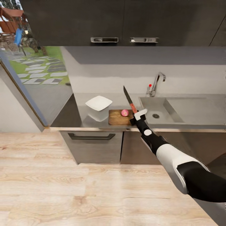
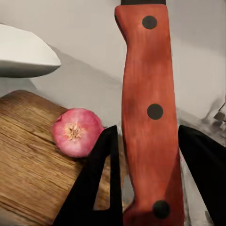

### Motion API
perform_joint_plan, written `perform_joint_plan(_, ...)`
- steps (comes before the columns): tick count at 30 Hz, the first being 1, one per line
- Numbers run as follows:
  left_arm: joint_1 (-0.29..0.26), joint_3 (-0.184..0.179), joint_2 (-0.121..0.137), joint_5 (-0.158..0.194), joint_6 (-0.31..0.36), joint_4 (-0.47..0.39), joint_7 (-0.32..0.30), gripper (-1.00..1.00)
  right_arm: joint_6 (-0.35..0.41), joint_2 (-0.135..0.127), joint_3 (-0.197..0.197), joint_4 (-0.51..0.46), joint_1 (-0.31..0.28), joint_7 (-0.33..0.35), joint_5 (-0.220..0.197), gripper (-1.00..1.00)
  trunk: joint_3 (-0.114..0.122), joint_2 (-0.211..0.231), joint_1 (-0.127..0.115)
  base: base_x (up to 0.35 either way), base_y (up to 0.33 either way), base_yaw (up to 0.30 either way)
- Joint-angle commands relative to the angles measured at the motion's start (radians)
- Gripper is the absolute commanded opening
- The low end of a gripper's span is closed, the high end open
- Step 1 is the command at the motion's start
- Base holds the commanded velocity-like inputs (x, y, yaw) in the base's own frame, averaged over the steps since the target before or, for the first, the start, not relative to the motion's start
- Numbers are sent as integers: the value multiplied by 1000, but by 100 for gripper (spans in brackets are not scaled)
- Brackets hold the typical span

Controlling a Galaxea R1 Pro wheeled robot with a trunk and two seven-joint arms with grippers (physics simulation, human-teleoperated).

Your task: In the kitchen, take the Vidalia onion out of the sink, dice it on the chopping board with the paring knife, put the diced onion into the bowl on the countertop, then place both the paring knife and the chopping board into the sink.

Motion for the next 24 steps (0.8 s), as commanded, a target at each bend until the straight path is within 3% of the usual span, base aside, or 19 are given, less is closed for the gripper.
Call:
perform_joint_plan(1, 1, -8, 1, 3, -1, -2, 10, 100, 2, 6, 2, 2, -1, -9, -15, -100, -2, -2, 0, -308, 0, 0)
perform_joint_plan(5, 1, -8, 1, 2, -1, -2, 10, 100, 8, 12, 2, 2, -1, -9, -108, -100, -2, -2, 0, -308, 0, 0)
perform_joint_plan(6, 1, -8, 1, 2, -1, -2, 10, 100, 8, 11, 3, 1, -1, -10, -161, -100, -2, -2, 0, -308, 0, 0)
perform_joint_plan(13, 1, -8, 1, 3, -1, -1, 10, 100, 8, 6, 9, -15, -1, -19, -169, -100, -2, -2, 0, -305, 0, 0)
perform_joint_plan(15, 1, -8, 1, 3, -1, -1, 10, 100, 13, -8, 11, -29, -1, -23, -136, -100, -2, -2, 0, -281, 0, 0)
perform_joint_plan(16, 1, -8, 1, 3, -1, -1, 10, 100, 31, -23, 11, -48, -1, -34, -84, -100, -2, -2, 0, -255, 0, 0)
perform_joint_plan(17, 1, -8, 1, 3, -1, -1, 10, 100, 68, -38, 11, -85, -1, -50, -18, -100, -2, -2, 0, -236, 0, 0)
perform_joint_plan(19, 1, -8, 1, 3, 0, -1, 10, 100, 155, -53, 9, -175, -1, -77, 64, -100, -2, -2, 0, -221, 0, 0)
perform_joint_plan(22, 1, -8, 1, 3, 0, -2, 10, 100, 349, -88, 11, -398, -1, -141, 149, -100, -2, -2, 0, -149, 0, 0)
perform_joint_plan(23, 1, -8, 1, 3, -1, -2, 10, 100, 408, -94, 13, -477, -1, -158, 195, -100, -2, -2, 0, -35, 0, 0)
perform_joint_plan(24, 1, -8, 1, 3, 0, -2, 10, 100, 418, -94, 14, -491, -1, -160, 215, -100, -2, -2, 0, -22, 0, 0)
